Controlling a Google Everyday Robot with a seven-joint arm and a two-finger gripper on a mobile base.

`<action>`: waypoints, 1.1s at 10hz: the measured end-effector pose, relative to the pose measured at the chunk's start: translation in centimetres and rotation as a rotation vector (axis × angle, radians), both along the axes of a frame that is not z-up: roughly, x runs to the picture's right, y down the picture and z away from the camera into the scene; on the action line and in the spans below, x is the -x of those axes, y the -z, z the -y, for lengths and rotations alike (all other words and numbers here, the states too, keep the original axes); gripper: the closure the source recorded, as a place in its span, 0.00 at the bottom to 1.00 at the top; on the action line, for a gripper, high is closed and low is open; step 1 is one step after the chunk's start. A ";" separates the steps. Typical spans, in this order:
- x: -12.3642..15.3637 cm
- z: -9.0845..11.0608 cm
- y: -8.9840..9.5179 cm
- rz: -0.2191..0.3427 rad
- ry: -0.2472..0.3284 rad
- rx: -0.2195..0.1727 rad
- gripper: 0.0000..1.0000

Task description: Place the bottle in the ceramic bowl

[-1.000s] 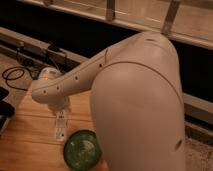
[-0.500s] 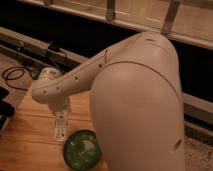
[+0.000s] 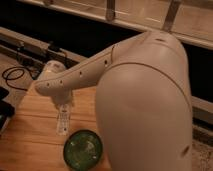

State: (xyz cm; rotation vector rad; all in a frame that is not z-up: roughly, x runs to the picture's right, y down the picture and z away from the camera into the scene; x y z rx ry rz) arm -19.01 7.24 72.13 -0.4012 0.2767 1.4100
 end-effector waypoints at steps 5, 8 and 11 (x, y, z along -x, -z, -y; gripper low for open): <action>-4.2 2.6 2.4 -0.049 -0.059 -0.052 1.00; -4.0 2.6 2.5 -0.046 -0.058 -0.051 1.00; -3.7 2.4 2.5 -0.043 -0.054 -0.051 1.00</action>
